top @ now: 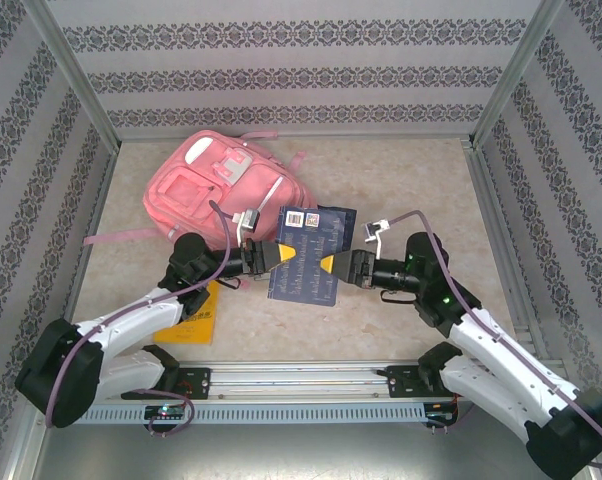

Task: Pack the student bag

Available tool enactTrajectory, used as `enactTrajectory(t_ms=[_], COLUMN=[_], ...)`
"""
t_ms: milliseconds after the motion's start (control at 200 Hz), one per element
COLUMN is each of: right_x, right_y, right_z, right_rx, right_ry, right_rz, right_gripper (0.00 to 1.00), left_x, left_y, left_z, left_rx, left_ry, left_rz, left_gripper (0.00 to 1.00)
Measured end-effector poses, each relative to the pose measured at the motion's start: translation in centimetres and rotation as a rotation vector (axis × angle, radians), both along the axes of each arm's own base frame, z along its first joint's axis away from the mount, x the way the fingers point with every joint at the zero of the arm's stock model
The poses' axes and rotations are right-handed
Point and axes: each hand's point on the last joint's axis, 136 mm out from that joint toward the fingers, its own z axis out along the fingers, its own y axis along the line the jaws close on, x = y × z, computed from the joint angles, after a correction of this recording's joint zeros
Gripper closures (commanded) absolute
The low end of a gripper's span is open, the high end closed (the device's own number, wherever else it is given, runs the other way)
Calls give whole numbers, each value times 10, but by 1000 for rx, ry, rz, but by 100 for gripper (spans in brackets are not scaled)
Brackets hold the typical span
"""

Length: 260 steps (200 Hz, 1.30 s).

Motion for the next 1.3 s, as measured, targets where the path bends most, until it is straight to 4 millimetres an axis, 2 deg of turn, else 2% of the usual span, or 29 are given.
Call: enactTrajectory(t_ms=[55,95,215,280,305,355,465,545,705,854,904,1024,1054,1079,1109,1179,1299], right_x=[1,2,3,2,2,0,-2,-3,-9,-18,-20,-25,-24,-23,-22,-20,-15], right_y=[2,4,6,6,6,5,5,3,2,4,4,5,4,3,2,1,-1], right_z=[1,3,8,13,15,17,18,17,12,11,11,12,12,11,11,11,12], right_rx=[6,11,29,40,46,52,54,54,49,49,49,53,53,52,51,52,77], right_ry=[-2,-7,-19,-32,-37,-38,-38,-28,-11,-5,-4,-8,-9,-6,-4,1,4], right_rz=[4,8,10,13,14,18,29,45,93,145,159,186,184,182,177,167,109], right_gripper=[27,37,81,96,100,100,100,100,100,100,100,100,100,94,78,52,28], left_x=[-2,-3,-4,-4,-3,-2,-4,-8,-16,-21,-22,-23,-22,-21,-20,-17,-9], left_y=[0,0,0,-1,-1,-1,-3,-4,-7,-8,-8,-9,-9,-10,-11,-12,-11], left_z=[3,5,9,7,6,4,1,0,-2,1,0,-4,-4,-5,-5,-6,0], left_rx=[-13,-21,-33,-31,-30,-26,-18,-10,38,75,84,92,91,89,85,78,57], left_ry=[-3,-7,-16,-10,-7,-1,5,-4,-28,-59,-67,-57,-57,-56,-57,-46,-50], left_rz=[-10,-14,-19,-19,-17,-15,-34,-58,-98,-130,-137,-149,-151,-151,-151,-147,-93], left_gripper=[100,100,100,100,93,79,65,62,62,67,74,99,100,100,100,100,100])
